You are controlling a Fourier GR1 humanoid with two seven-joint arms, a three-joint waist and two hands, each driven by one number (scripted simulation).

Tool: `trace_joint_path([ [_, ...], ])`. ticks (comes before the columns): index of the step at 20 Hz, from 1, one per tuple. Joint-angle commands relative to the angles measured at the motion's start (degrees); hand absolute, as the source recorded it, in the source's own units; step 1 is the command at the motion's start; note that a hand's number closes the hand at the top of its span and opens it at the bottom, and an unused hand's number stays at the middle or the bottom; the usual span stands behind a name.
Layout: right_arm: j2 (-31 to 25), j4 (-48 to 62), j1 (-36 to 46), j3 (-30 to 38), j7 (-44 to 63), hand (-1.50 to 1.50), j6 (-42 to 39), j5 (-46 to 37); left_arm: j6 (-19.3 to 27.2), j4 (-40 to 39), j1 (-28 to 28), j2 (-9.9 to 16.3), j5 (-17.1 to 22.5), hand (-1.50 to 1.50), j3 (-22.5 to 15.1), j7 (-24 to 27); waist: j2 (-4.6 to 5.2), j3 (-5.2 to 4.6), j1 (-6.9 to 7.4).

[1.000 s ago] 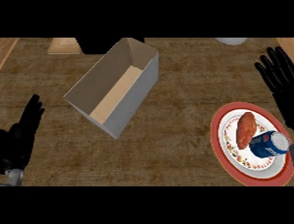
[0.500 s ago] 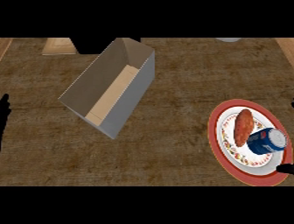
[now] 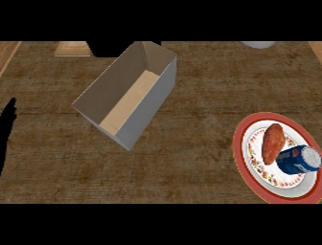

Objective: Pick the can from the plate and place it in the cardboard box

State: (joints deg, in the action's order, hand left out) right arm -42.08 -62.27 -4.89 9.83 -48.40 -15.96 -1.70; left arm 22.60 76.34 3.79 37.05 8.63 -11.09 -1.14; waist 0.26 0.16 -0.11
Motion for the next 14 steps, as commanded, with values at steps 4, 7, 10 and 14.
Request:
trace_joint_path([
  [4,-7.4,3.1,4.8,-5.8,0.8,-1.5,1.6,-13.4,-1.3,-2.6,0.9,-1.8,-1.0,0.0,0.3,1.6,-0.04,-0.16,0.9],
  [7,-10.9,-0.2,5.1,-8.4,4.9,-1.5,-1.7,-16.5,-0.2,-3.6,3.3,-3.2,-2.7,0.0,-0.8,-1.7,-0.1,-0.21,0.16],
  [10,-10.4,0.8,10.2,-13.0,11.0,-1.5,-1.9,-22.3,-1.9,-3.3,5.2,-1.9,-2.7,0.0,0.2,-2.1,0.01,-0.18,0.88],
  [14,-6.9,-2.9,12.0,-15.4,17.8,-1.5,-5.9,-24.1,-2.0,-4.2,1.5,-3.5,-3.4,0.0,2.0,1.5,-0.21,-0.19,0.54],
])
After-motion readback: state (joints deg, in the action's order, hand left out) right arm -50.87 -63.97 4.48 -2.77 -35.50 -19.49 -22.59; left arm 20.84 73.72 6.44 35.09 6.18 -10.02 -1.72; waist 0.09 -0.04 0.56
